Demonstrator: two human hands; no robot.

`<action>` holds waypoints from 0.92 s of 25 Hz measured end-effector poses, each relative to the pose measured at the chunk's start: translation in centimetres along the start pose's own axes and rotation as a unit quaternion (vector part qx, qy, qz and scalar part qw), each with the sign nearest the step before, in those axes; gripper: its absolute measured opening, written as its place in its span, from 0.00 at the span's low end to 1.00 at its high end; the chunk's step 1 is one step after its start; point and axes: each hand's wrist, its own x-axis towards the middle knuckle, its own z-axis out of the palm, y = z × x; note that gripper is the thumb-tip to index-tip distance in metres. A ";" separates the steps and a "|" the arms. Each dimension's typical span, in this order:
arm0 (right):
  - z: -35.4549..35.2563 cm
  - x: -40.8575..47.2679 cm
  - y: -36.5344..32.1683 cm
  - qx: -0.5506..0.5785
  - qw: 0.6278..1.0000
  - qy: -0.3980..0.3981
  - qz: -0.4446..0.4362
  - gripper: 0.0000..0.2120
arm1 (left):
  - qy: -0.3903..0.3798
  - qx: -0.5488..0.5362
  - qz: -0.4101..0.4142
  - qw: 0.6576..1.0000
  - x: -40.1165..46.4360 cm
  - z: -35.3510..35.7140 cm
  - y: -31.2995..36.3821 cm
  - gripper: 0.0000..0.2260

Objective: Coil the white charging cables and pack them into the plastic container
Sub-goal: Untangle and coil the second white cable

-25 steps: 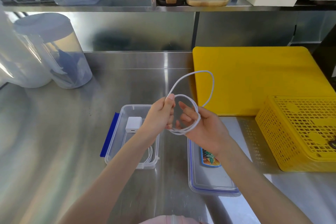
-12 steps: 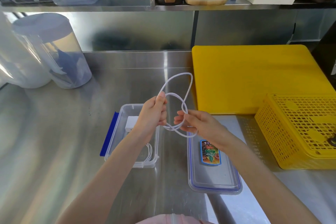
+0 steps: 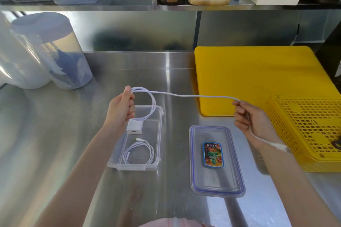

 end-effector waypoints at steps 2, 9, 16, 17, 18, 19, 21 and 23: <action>-0.6 0.4 -0.1 0.007 1.000 0.016 -0.025 0.13 | -0.004 0.033 0.011 0.999 -0.1 0.2 -0.4 0.16; 0.3 0.0 1.2 -0.166 0.984 -0.009 -0.069 0.17 | -0.032 -0.106 -0.024 0.994 -0.4 0.6 -0.6 0.17; 4.3 -1.2 2.2 -0.466 0.872 -0.063 -0.138 0.10 | -0.135 -0.247 -0.088 0.956 -1.8 3.3 1.0 0.17; 4.7 -1.1 2.0 -0.476 0.865 -0.047 -0.155 0.09 | -0.148 -0.251 -0.090 0.952 -2.1 3.7 1.1 0.17; 5.1 -1.0 1.8 -0.485 0.858 -0.036 -0.167 0.09 | -0.161 -0.254 -0.093 0.949 -2.4 4.2 1.3 0.17; 5.3 -0.9 1.7 -0.491 0.854 -0.030 -0.170 0.09 | -0.176 -0.255 -0.098 0.946 -2.7 4.6 1.3 0.17; 5.9 -0.8 1.6 -0.450 0.880 -0.035 -0.149 0.07 | -0.207 -0.247 -0.110 0.940 -3.3 5.4 1.2 0.18; 6.5 -0.9 1.5 -0.328 0.939 -0.031 -0.100 0.06 | -0.233 -0.232 -0.125 0.936 -4.0 6.0 1.0 0.18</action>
